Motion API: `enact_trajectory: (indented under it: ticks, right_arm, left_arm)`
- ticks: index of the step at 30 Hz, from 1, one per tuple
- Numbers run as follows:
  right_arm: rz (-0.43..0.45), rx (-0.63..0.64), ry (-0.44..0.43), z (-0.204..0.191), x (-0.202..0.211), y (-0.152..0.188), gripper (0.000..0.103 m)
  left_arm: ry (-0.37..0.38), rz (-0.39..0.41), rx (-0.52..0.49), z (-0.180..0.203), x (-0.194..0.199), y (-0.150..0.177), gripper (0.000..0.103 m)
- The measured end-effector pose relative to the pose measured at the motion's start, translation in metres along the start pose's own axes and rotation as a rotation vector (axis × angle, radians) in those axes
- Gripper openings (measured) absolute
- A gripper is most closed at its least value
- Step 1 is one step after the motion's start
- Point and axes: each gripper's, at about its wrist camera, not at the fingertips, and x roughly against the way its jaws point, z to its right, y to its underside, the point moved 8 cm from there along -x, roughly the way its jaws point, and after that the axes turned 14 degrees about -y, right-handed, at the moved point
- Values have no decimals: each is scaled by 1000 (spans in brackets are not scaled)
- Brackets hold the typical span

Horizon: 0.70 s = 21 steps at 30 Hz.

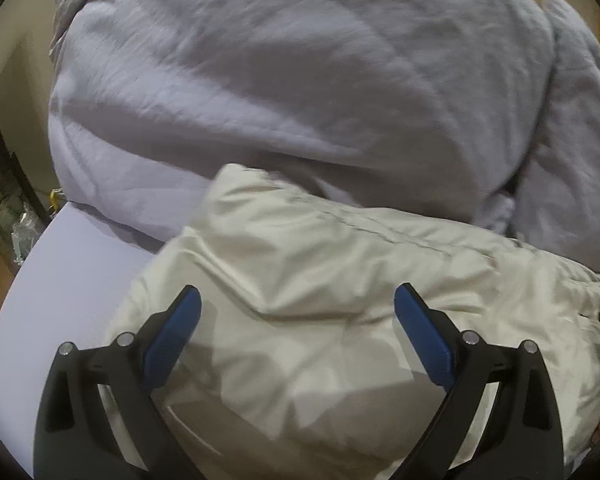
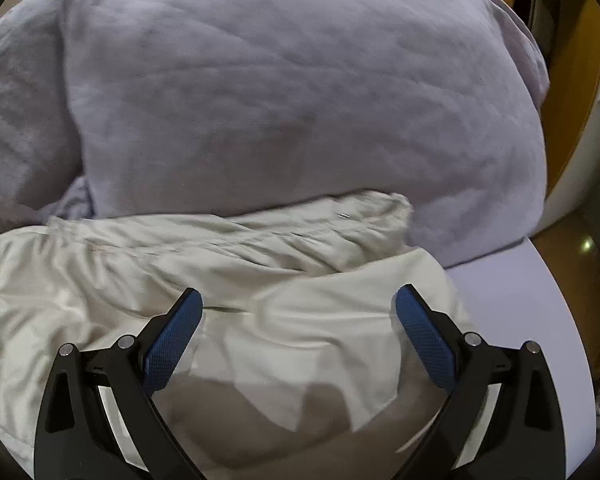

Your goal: Fold large clothes

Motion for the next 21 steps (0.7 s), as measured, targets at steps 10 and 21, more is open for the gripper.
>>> enact_trajectory:
  ticks: [10, 21]
  right_arm:
    - [-18, 25, 32, 18, -30, 17, 100]
    - [-9, 31, 40, 28, -37, 22, 102]
  left_arm:
    - [-88, -16, -85, 7, -37, 13, 97]
    - [-92, -13, -74, 13, -63, 10, 101]
